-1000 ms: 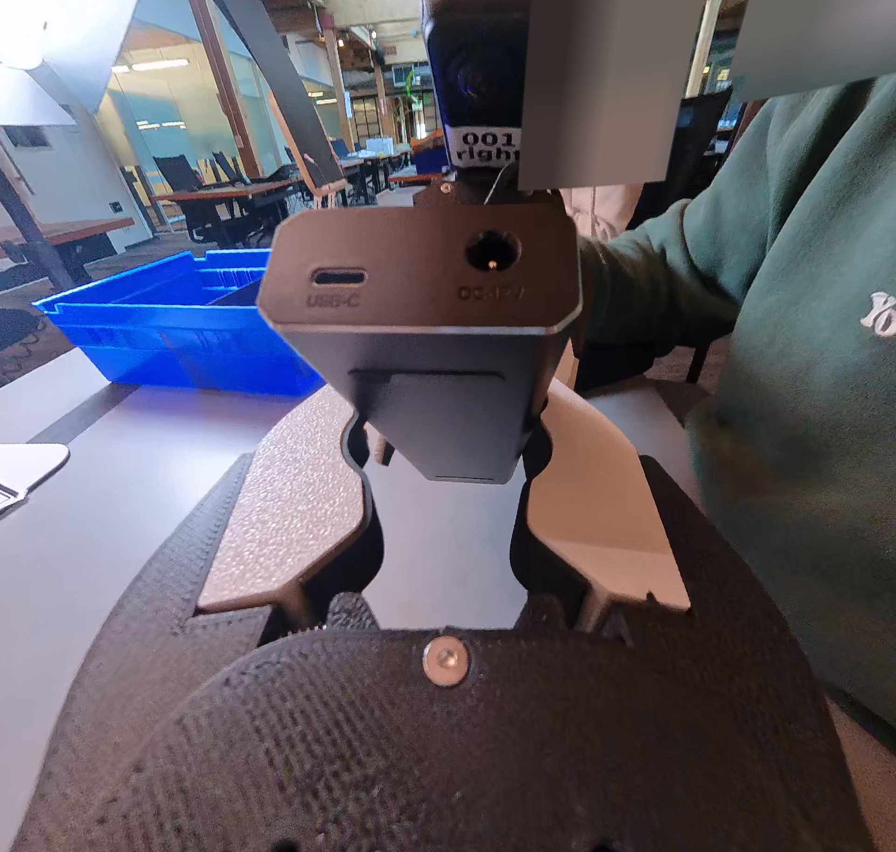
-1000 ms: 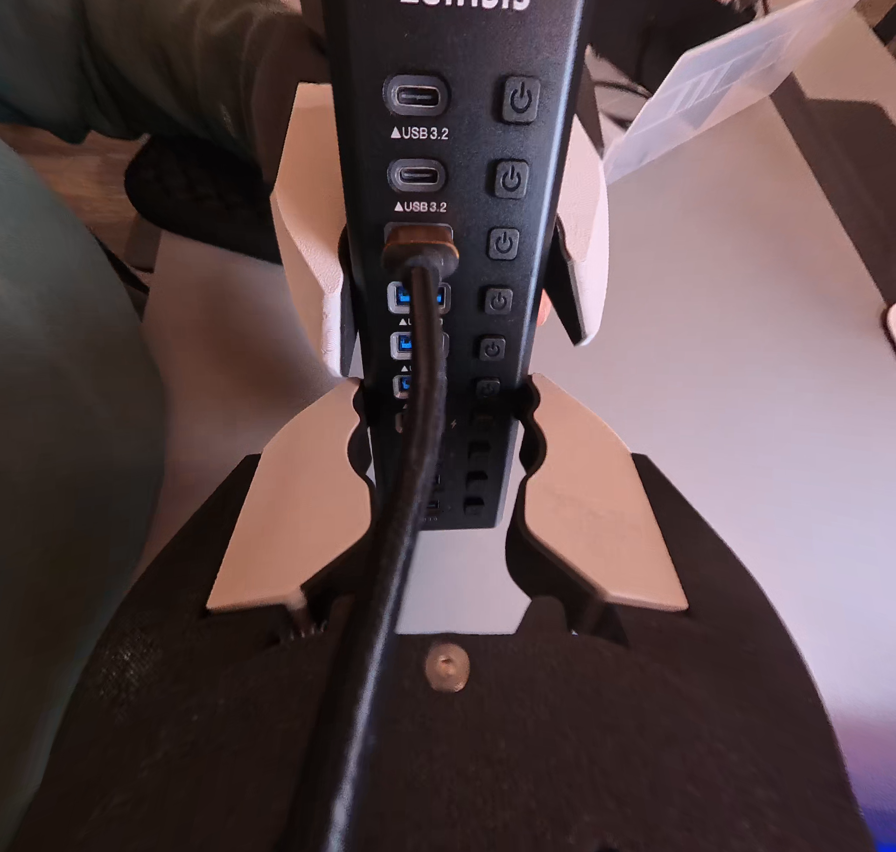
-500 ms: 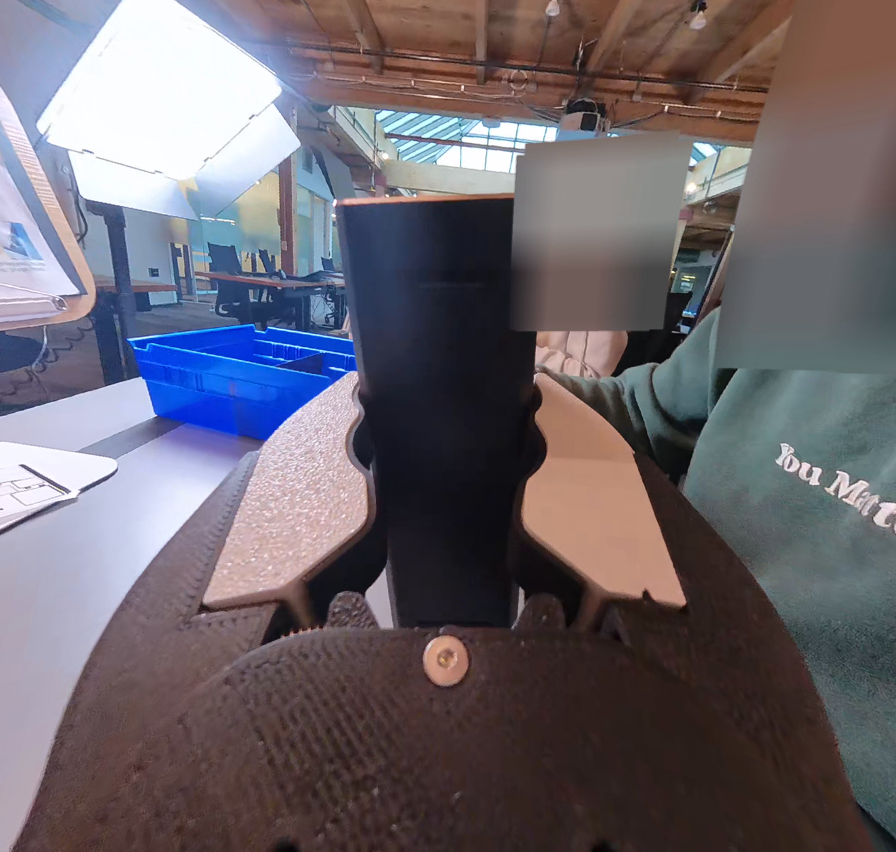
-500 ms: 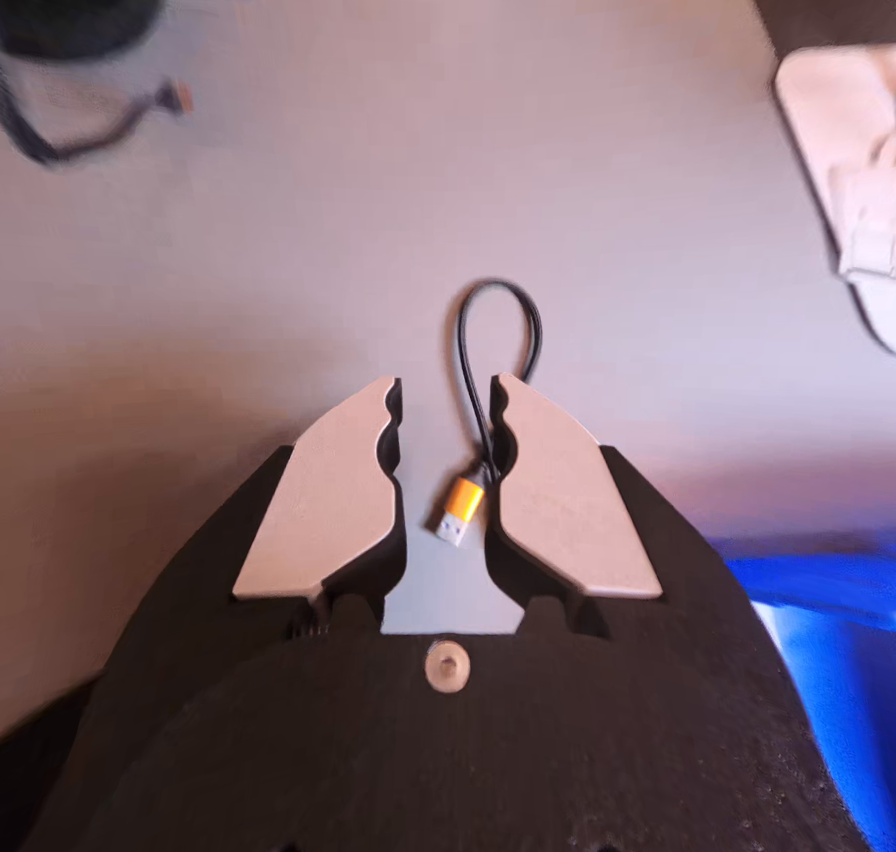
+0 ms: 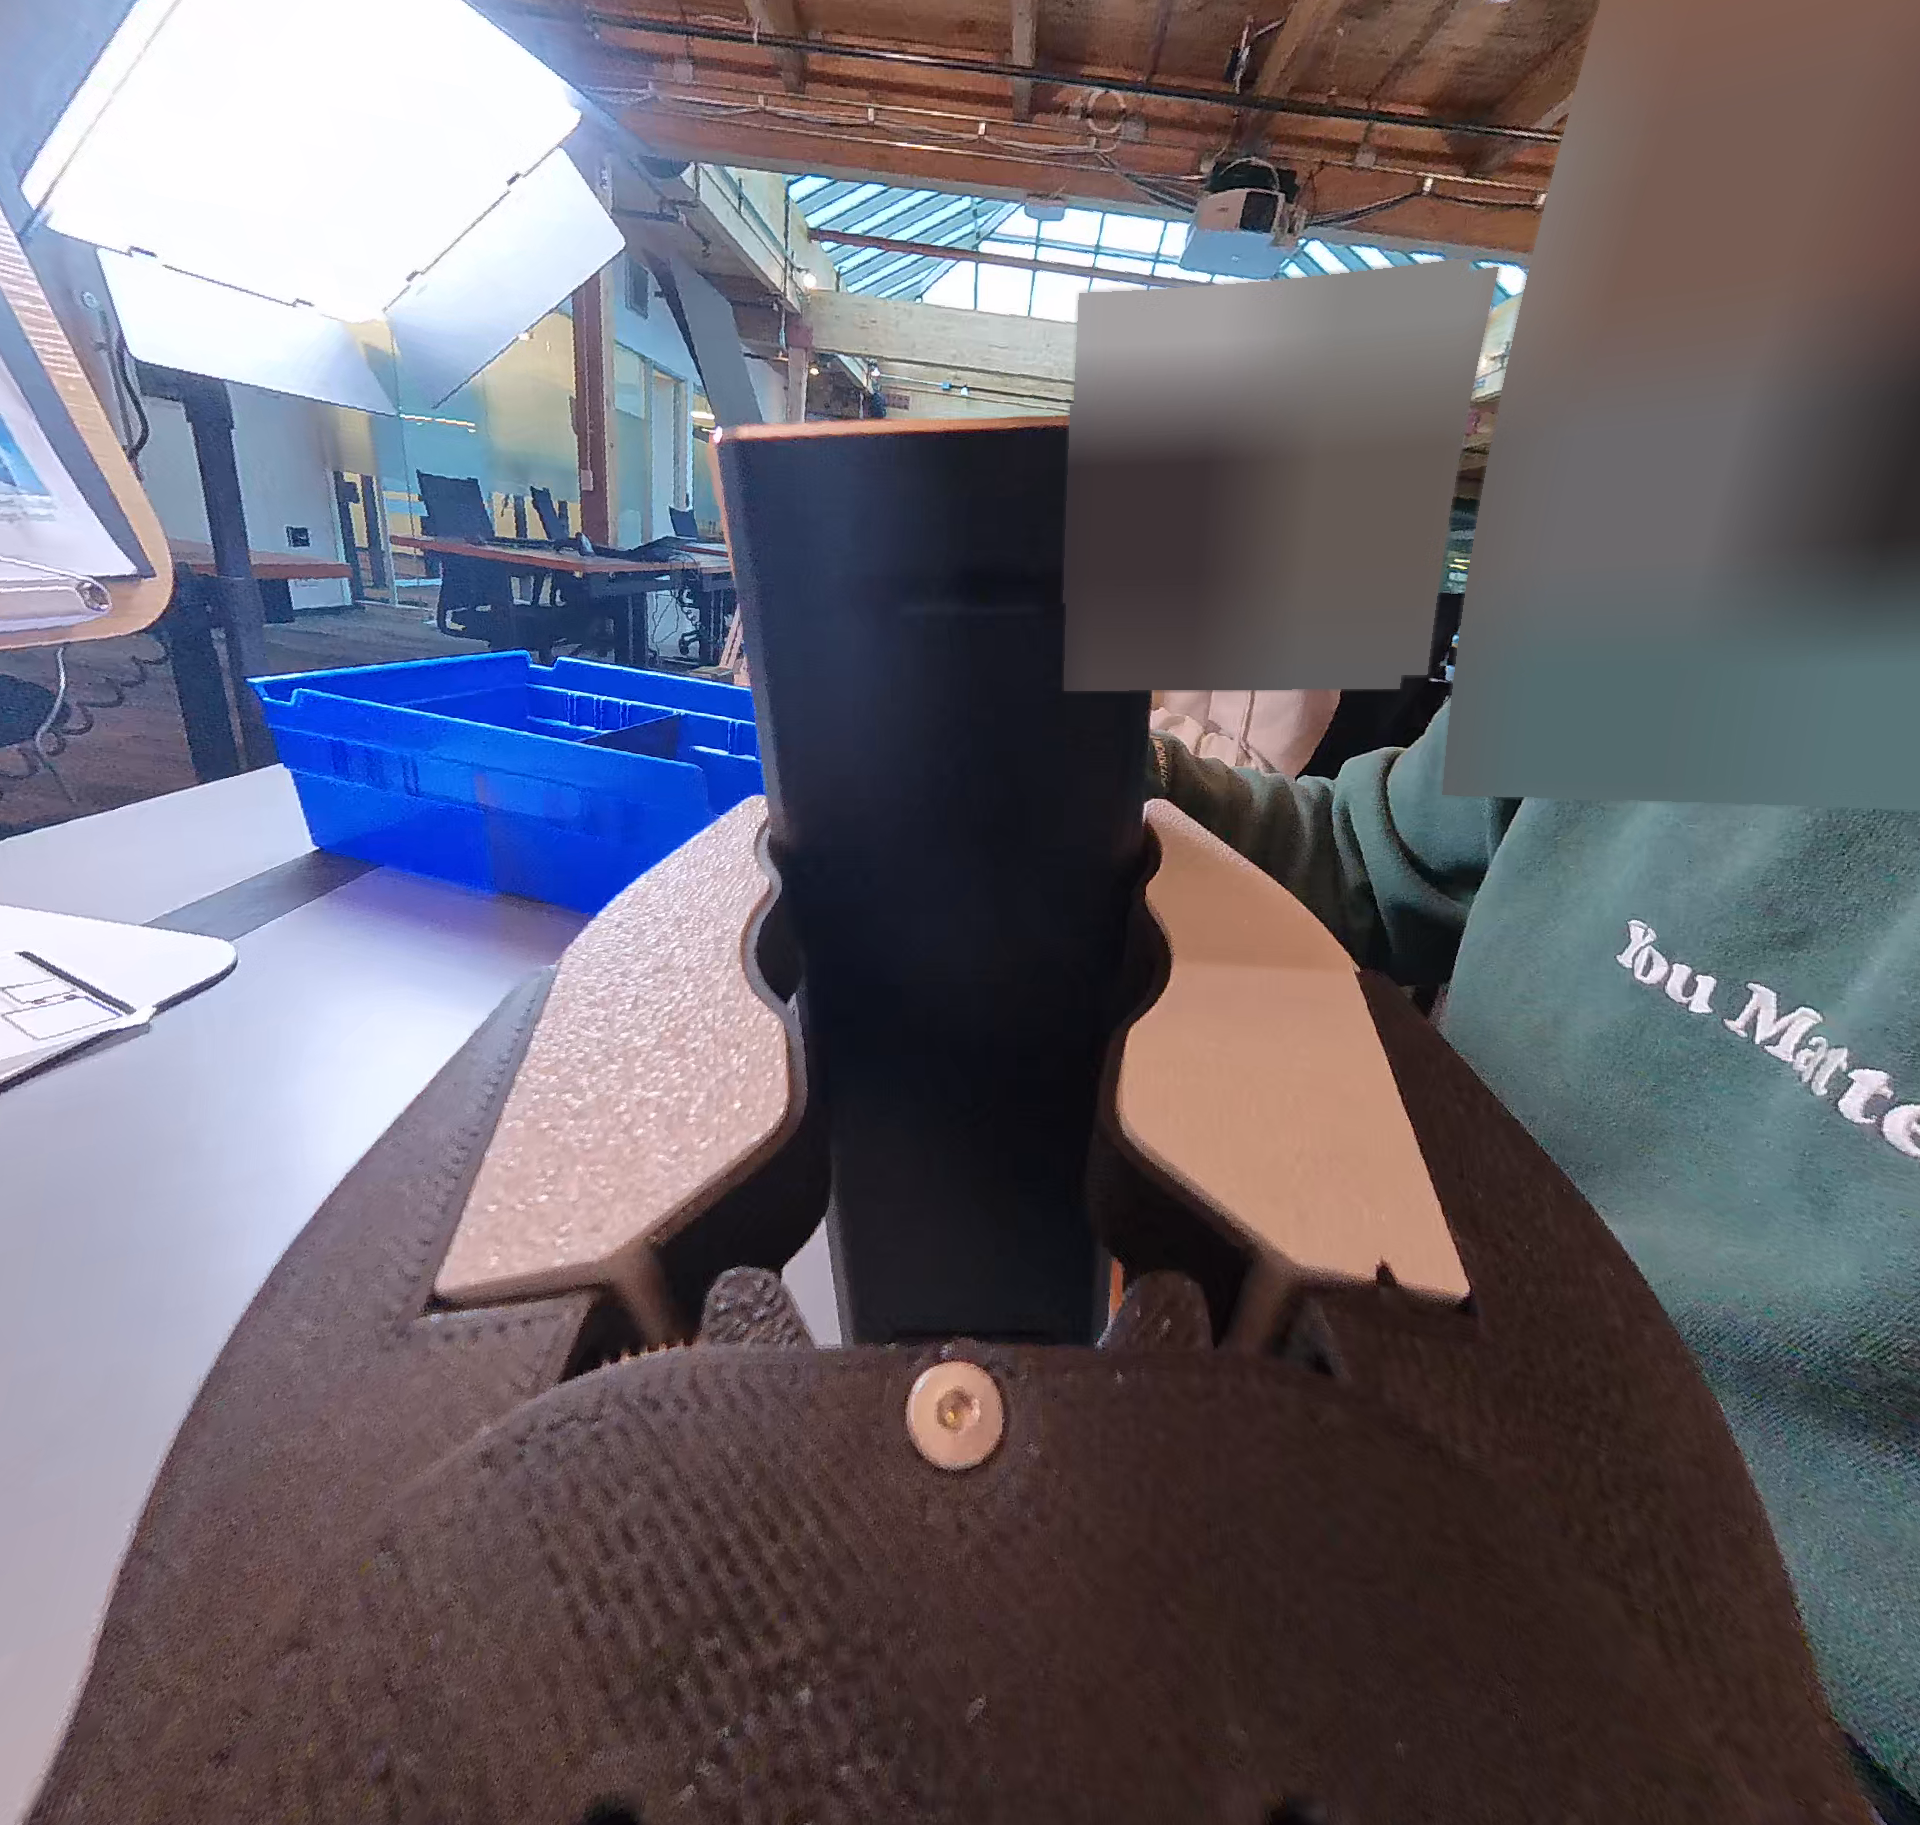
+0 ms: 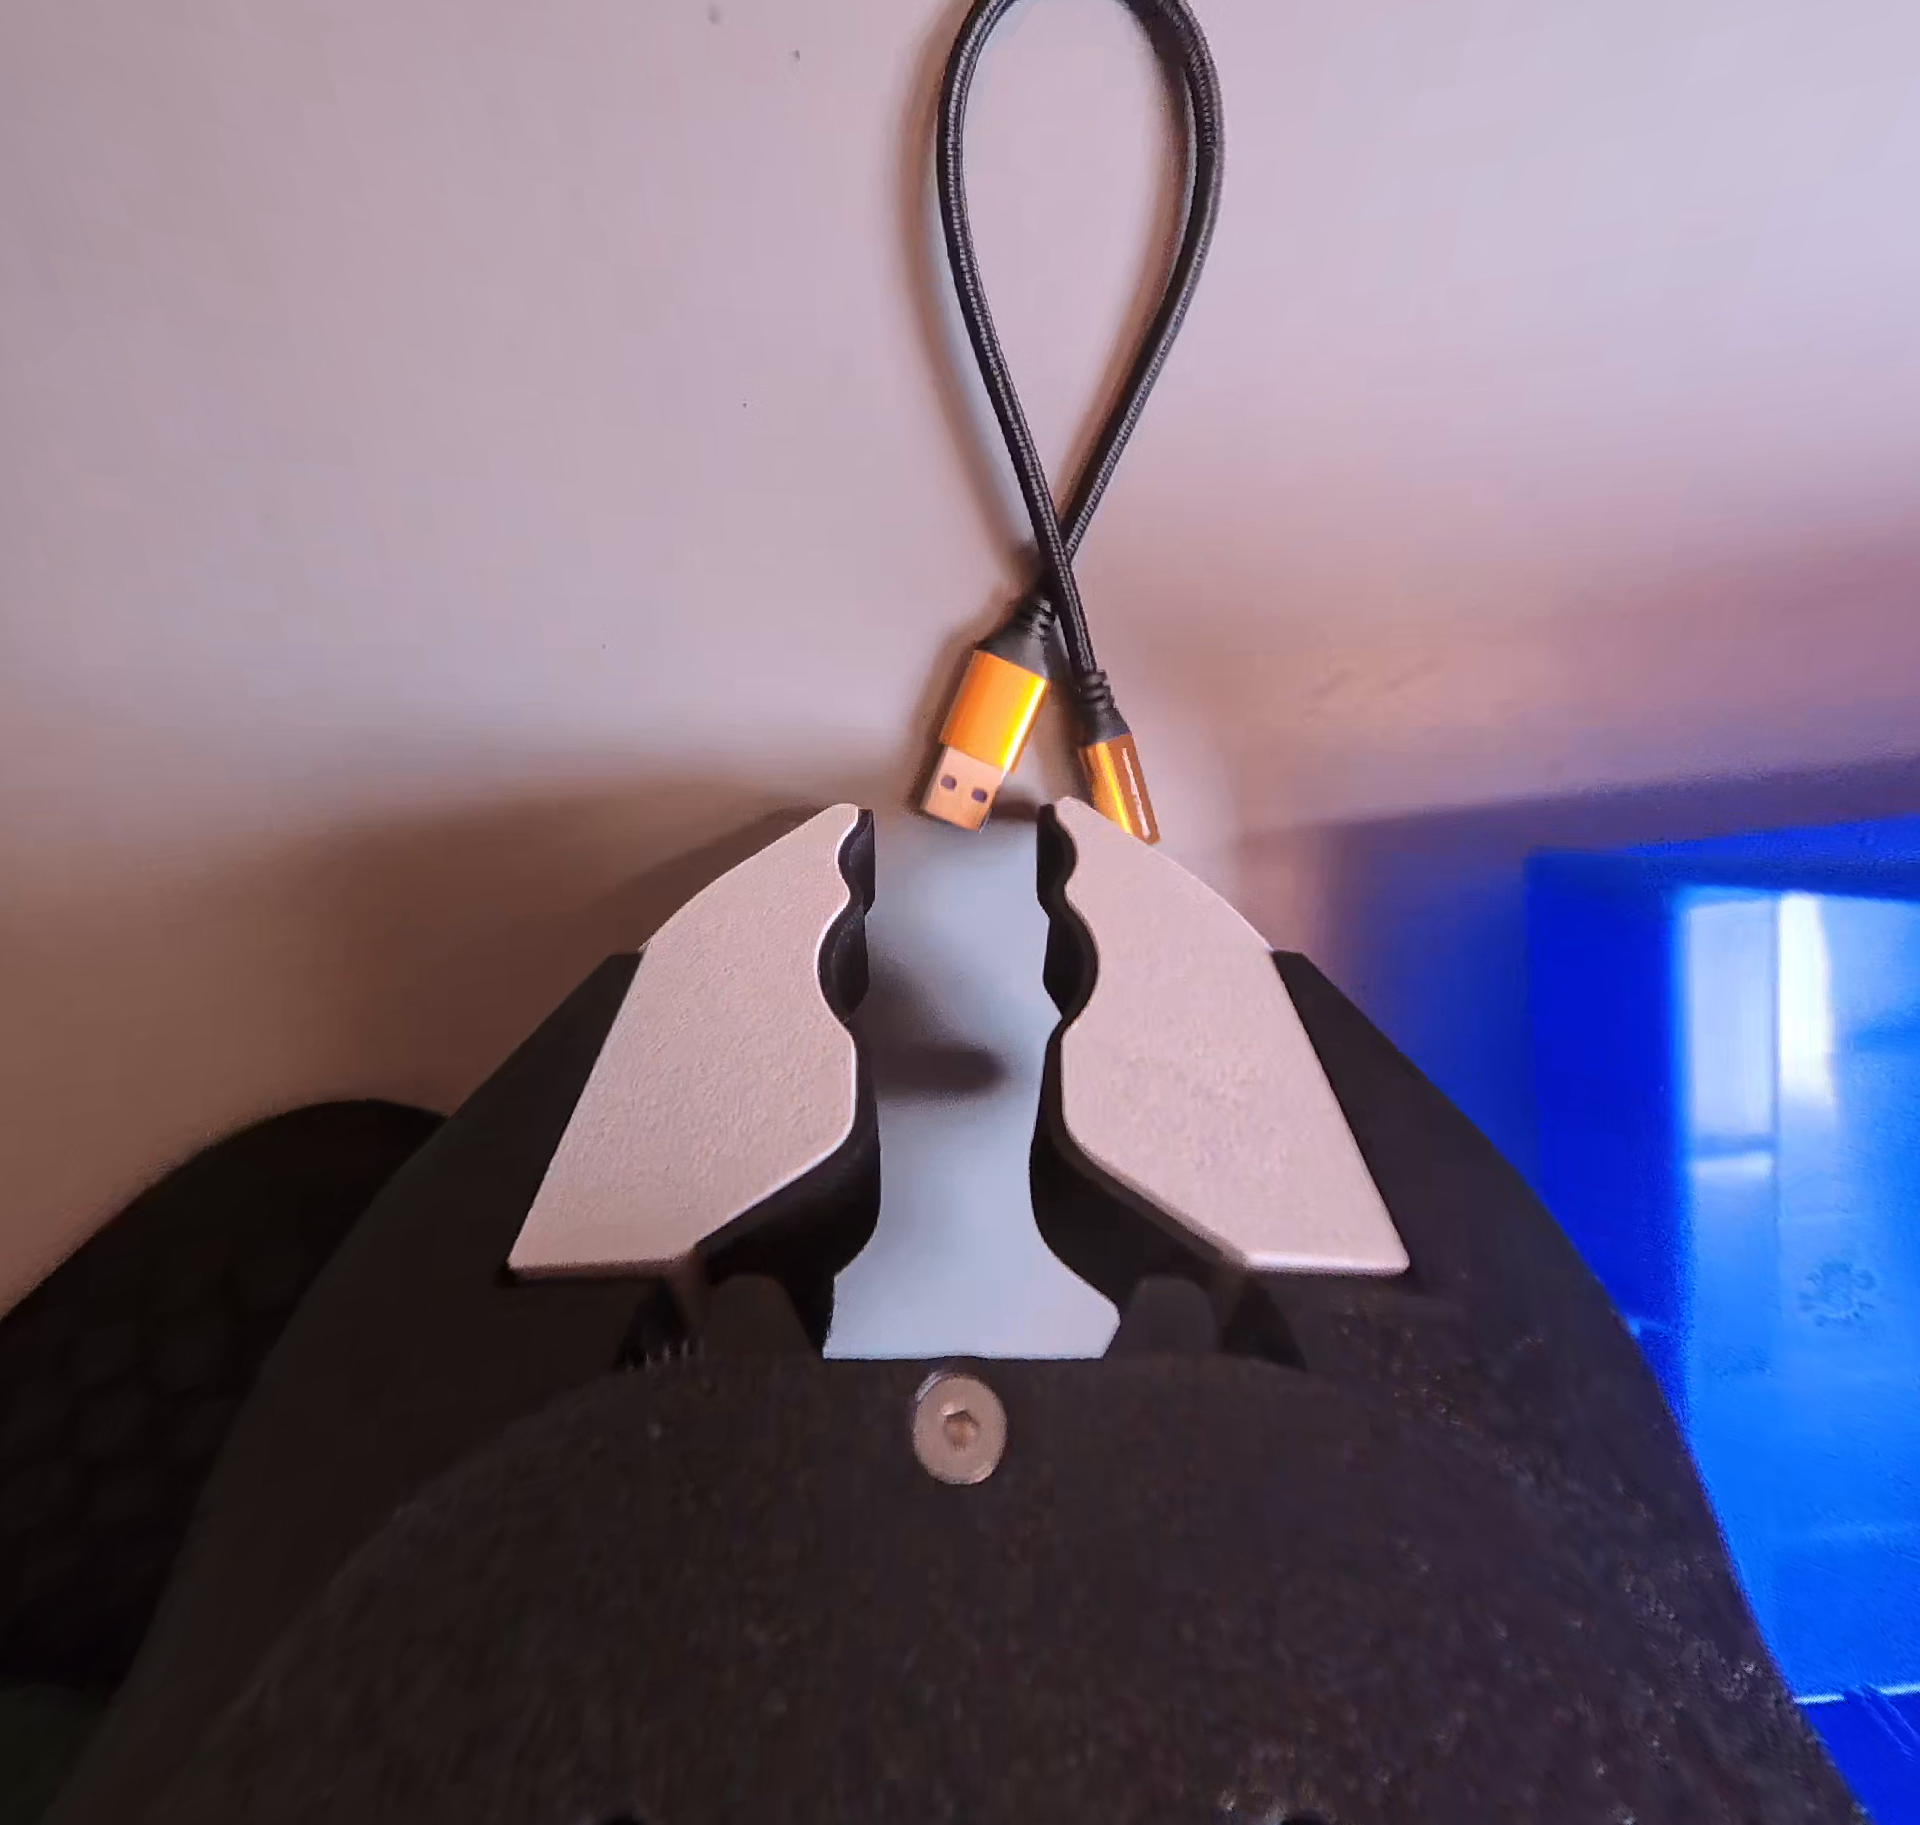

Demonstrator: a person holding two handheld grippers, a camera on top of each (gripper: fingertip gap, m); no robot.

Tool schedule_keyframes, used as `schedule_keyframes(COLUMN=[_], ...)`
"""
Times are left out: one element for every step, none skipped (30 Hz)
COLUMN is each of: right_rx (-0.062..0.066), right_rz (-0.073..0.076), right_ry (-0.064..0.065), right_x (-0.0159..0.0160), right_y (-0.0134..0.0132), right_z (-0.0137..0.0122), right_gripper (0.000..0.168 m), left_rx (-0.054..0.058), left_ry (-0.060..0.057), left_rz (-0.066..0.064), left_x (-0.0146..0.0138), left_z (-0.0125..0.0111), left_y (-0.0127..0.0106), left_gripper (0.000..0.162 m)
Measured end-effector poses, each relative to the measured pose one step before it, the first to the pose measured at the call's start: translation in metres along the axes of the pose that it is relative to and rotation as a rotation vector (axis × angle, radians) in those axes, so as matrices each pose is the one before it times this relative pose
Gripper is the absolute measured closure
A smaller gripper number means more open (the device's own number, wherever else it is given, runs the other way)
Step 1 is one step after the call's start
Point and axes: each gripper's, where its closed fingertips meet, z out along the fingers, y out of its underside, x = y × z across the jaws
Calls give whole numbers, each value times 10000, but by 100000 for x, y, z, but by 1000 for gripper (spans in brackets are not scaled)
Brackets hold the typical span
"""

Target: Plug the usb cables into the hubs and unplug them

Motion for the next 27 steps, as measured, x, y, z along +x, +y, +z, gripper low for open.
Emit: schedule_keyframes(right_rx=[-8,8,-18,174,368,451,526,607,554,380,167,-85,-333,-446,-506,-646,-758,-674,-398,-167,-151,-58,79,143,239,270,242], right_rz=[53,62,-84,-284,-422,-473,-498,-439,-300,-215,-252,-366,-536,-714,-776,-720,-650,-567,-428,-258,-102,88,255,364,471,570,628], right_ry=[15,-142,-309,-618,-949,-1071,-906,-478,-19,317,556,625,446,124,-142,-200,-149,-159,-214,-265,-257,-227,-194,-109,-57,-22,81], right_x=[-141,-450,-889,-1560,-2162,-2317,-1954,-1133,-216,488,980,1135,765,90,-451,-506,-297,-193,-156,-144,-75,57,154,279,322,313,379], right_y=[-347,-420,-413,-724,-1030,-1184,-1262,-1339,-1186,-853,-480,-97,211,275,266,369,538,523,274,58,134,81,-21,-10,-54,-64,-39], right_z=[253,177,213,245,296,336,210,-72,-381,-556,-522,-264,131,473,687,770,709,578,426,314,289,205,102,76,67,36,-27], right_gripper=[138,145,149,149,149,149,147,145,144,144,144,144,143,142,140,139,135,130,128,127,127,127,131,135,139,143,143], left_rx=[-13,-25,-25,-21,-6,-4,4,27,33,45,76,98,117,101,86,50,33,17,13,4,-15,-36,-42,-21,-5,1,-9], left_ry=[-12,-25,-22,-20,-19,-20,-12,-24,-12,-10,5,-6,-17,-36,-54,-57,-68,-84,-77,-42,-23,-27,-24,-6,3,7,1], left_rz=[-36,-5,7,-4,-2,-4,2,8,9,13,4,-28,-23,-20,3,18,34,34,19,1,14,36,44,33,14,21,28], left_x=[-101,-91,-67,-57,-59,-60,-54,-55,-46,-35,-18,-65,-90,-113,-125,-140,-173,-210,-199,-157,-99,-82,-44,-15,11,32,21], left_z=[-41,-21,-27,-24,-30,-43,-47,-58,-90,-86,-119,-131,-156,-182,-193,-210,-196,-174,-158,-133,-95,-77,-48,-40,-26,-25,-29], left_y=[47,44,47,42,8,-19,-31,-95,-121,-167,-233,-277,-304,-268,-227,-169,-122,-95,-76,-47,-12,19,31,-9,-39,-55,-52], left_gripper=[100,100,100,100,100,100,100,100,100,100,100,100,100,100,100,100,100,100,100,100,100,100,100,100,100,100,100])
